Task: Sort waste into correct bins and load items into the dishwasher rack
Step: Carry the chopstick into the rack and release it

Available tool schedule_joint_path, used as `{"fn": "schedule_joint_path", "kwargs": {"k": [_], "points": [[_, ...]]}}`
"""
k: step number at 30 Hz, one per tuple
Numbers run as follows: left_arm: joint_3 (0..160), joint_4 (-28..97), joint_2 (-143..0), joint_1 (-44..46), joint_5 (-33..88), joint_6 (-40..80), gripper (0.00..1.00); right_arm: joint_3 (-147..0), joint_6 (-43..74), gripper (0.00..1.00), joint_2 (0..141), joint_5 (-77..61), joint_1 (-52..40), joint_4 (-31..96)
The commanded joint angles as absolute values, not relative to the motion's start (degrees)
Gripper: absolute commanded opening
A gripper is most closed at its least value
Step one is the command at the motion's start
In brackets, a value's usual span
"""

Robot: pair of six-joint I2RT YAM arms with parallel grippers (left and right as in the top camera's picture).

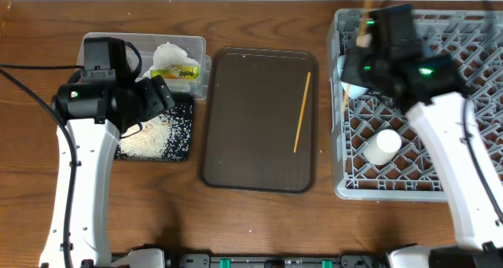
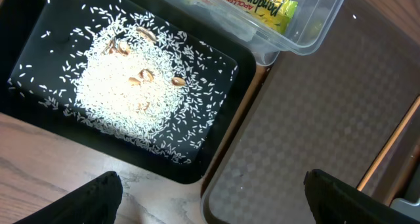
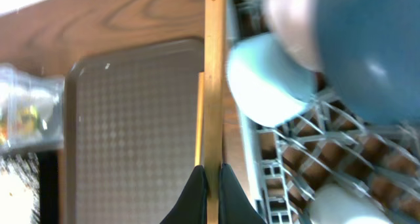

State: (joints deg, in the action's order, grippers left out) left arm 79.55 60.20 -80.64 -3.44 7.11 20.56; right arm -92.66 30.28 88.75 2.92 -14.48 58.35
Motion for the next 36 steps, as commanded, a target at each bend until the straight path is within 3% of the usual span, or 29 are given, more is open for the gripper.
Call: {"fn": "schedule_joint_path", "kwargs": {"k": [1,7,19,21,30,34,36], "points": [[80.6,60.4,-81.2,-3.7,6.8,20.0,0.91,-93.4,42.0,0.02,87.4,5.1,-11.0,60.7],[80.6,60.4,-81.2,-3.7,6.8,20.0,0.91,-91.3,74.5,0.02,87.6,8.4,-8.4,68.2],[80.6,60.4,-81.2,-3.7,6.8,20.0,0.91,-76.3,106.4,0.01,87.6,20.9,-8.0,69.1],[80.6,60.4,-81.2,-3.7,6.8,20.0,0.91,-74.1,109.5,0.08,87.7,21.5,-7.4,67.4],[80.6,60.4,-81.2,-3.7,6.8,20.0,0.91,-70.1,95.7,0.16,87.7,24.7,-6.7,54.6],[80.6,60.4,-81.2,-3.7,6.8,20.0,0.91,-70.2,81.3,0.50,87.6,24.3,-6.7,49.5],[80.6,60.4,-81.2,-3.7,6.8,20.0,0.91,-70.6,68.9,0.62,87.3,21.4,-6.8,46.8]]}}
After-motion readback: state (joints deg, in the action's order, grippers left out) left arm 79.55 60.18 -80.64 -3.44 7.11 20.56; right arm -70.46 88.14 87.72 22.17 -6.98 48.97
